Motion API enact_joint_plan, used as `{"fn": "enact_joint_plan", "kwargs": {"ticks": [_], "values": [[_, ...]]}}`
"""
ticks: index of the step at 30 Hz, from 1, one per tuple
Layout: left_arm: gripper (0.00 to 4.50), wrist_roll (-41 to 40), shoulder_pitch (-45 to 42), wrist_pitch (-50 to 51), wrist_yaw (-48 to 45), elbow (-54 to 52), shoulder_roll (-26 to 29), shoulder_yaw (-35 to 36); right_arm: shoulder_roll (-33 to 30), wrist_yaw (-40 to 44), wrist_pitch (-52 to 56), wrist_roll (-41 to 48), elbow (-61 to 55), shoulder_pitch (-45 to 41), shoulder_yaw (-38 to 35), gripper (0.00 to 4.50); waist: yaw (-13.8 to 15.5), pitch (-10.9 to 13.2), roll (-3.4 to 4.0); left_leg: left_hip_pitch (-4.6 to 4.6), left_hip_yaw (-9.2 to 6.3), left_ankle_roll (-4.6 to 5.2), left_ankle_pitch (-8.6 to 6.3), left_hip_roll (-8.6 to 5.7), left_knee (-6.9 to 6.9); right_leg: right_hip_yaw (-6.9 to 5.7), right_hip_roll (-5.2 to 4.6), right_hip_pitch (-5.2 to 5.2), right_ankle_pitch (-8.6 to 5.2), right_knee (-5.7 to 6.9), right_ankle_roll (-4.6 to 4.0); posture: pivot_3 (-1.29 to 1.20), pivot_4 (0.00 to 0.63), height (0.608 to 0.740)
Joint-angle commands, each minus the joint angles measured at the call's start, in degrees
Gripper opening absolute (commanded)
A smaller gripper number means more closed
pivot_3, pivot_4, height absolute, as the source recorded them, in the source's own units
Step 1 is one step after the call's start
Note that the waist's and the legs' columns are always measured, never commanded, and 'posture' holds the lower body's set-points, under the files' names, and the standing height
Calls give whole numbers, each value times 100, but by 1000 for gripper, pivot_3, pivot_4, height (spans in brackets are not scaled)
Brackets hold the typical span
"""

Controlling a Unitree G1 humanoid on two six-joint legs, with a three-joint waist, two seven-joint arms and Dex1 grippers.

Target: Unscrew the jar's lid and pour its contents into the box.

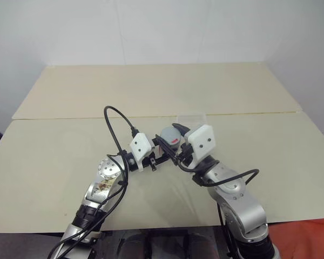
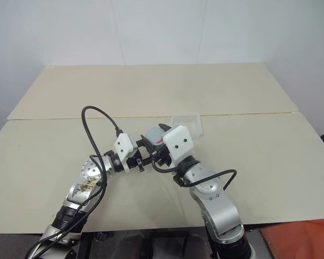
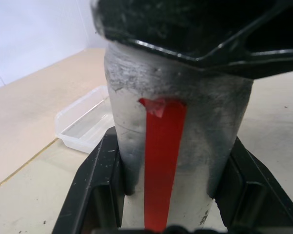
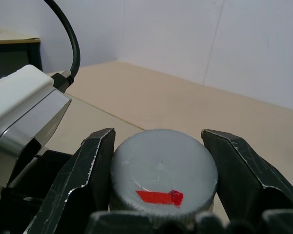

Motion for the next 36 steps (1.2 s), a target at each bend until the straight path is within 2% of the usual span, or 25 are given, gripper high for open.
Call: {"fn": "enact_joint_plan", "kwargs": {"ticks": [1, 5, 8, 12, 16, 17, 22, 24, 28, 32, 36], "values": [[2024, -50, -87, -90, -45, -149, 35, 23, 3, -46, -180, -73, -64, -30, -135, 2781, -6, 0, 0, 0, 0, 0, 0, 0, 0, 0, 0, 0, 0, 0, 0, 0, 150, 740], [2024, -121, -65, -17, -119, -258, 80, 12, -302, 481, -397, 221, -12, -72, -307, 2781, -5, 0, 0, 0, 0, 0, 0, 0, 0, 0, 0, 1, 0, -1, 0, 0, 150, 740], [2024, -249, -24, 106, -307, -411, 158, -16, -604, 1216, -552, 951, 96, -170, -811, 2781, -6, 0, 0, 0, -1, 1, -1, 0, 0, 0, 0, 3, 0, -4, 0, 0, 150, 740], [2024, -385, -21, 228, -531, -587, 216, -69, -1234, 2916, -837, 2107, 933, -787, -1351, 2781, -18, 1, -1, 5, -1, 5, -3, 1, 2, 2, 0, 9, 0, -11, 0, 0, 150, 740], [2024, -407, -60, 283, -555, -667, 225, -97, -1800, 4637, -841, 2529, 2141, -1775, -1136, 2781, -32, 1, -1, 16, 1, 12, -6, 4, 1, 7, 0, 15, 1, -13, -1, 0, 150, 740], [2024, -409, -66, 293, -559, -673, 225, -96, -1844, 4870, -844, 2579, 2320, -1906, -1104, 2781, -29, 1, -1, 15, 2, 13, -7, 3, 0, 7, 0, 14, 1, -14, -1, 0, 150, 740], [2024, -471, -8, 342, -589, -854, 279, -127, -1905, 7051, -1571, 2396, 3956, -3078, -602, 2781, -22, 1, -1, 8, 5, 17, -9, 3, 1, 7, 0, 13, 2, -8, -1, 0, 150, 740], [2024, -474, 10, 341, -576, -867, 283, -143, -1866, 7604, -1721, 2320, 4495, -3441, -490, 2781, -18, 1, -1, 7, 5, 17, -10, 4, 1, 6, 0, 12, 2, -10, 0, 0, 150, 740], [2024, -467, 123, 333, -536, -925, 270, -185, -1948, 7867, -2200, 2337, 5399, -3964, -52, 2781, -2, 1, -1, 6, 3, 16, -9, 6, 2, 1, -2, 13, 2, -8, 0, 0, 150, 740], [2024, -466, 237, 351, -457, -1019, 279, -200, -2040, 7867, -2559, 2478, 5704, -4110, 208, 2781, -2, 1, -1, 7, 3, 15, -8, 6, 2, 0, -5, 12, 2, -6, -1, 0, 150, 740], [2024, -465, 297, 352, -434, -1038, 287, -208, -1922, 7848, -2651, 2572, 5770, -4039, -56, 2781, 0, 1, 0, 4, 3, 13, -7, 5, 3, -1, -9, 10, 2, -4, 0, 0, 150, 740]]}}
